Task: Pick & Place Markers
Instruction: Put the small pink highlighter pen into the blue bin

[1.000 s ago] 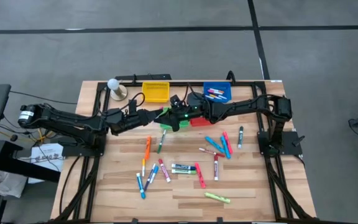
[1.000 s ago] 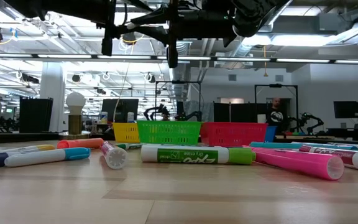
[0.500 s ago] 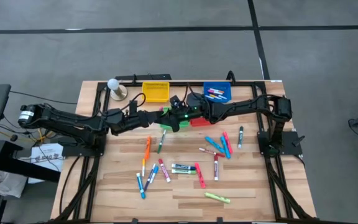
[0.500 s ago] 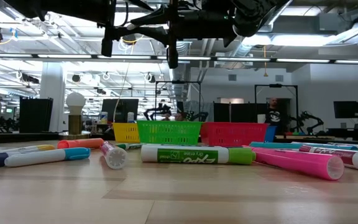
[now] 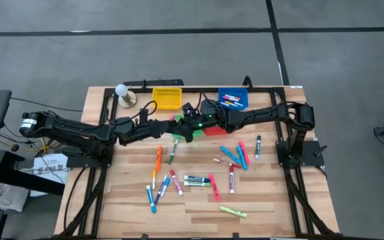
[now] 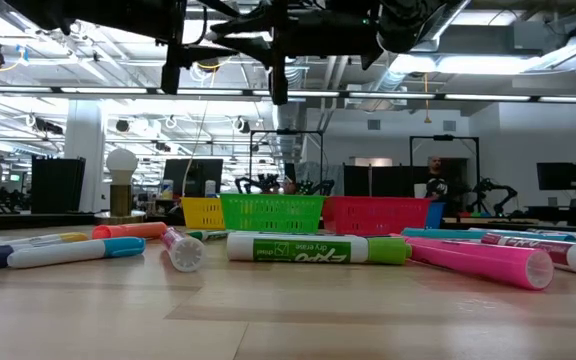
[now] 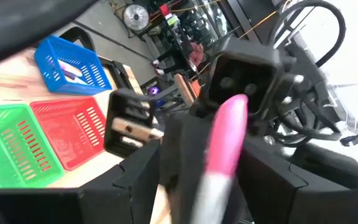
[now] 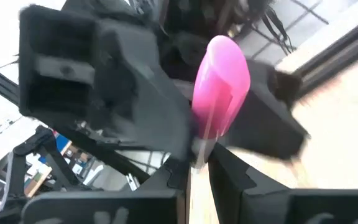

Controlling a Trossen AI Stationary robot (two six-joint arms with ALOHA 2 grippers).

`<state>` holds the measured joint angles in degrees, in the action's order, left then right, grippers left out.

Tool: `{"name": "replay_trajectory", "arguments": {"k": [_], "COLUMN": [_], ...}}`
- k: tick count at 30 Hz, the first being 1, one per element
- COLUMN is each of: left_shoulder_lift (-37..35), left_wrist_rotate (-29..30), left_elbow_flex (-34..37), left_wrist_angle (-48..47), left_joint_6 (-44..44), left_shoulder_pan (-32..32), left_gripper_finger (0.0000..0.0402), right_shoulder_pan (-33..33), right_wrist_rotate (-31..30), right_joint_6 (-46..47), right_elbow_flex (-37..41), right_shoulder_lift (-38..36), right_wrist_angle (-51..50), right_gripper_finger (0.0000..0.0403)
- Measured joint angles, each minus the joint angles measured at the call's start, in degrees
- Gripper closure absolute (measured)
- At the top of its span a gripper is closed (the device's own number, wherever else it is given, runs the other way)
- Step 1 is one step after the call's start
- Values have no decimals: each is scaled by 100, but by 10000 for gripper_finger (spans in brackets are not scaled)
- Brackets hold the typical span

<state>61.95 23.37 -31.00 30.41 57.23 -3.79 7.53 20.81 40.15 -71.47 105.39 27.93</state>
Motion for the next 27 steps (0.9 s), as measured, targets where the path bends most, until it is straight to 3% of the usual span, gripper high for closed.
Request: {"name": "replay_trajectory", "arguments": {"k": [13,18,27], "left_shoulder_lift": [-1095,-1386,-1315], "left_wrist_rotate": [75,82,60], "left_elbow_flex": [-2,-9,-9], "left_wrist_angle": [20,-185,-203], "left_joint_6": [-934,-1095,-1213], "left_shoulder_pan": [11,11,13], "left_gripper_finger": [203,204,204], "right_shoulder_pan": [13,220,1168], "right_wrist_rotate": [-141,-515,-1945], "right_joint_6": [-434,-1051,-2310], "right_elbow_flex": [18,22,22], "right_shoulder_lift": [-328,-848,-1975], "right_wrist_angle": [-991,-2448,-5323], "right_gripper_finger": [370,375,369]}}
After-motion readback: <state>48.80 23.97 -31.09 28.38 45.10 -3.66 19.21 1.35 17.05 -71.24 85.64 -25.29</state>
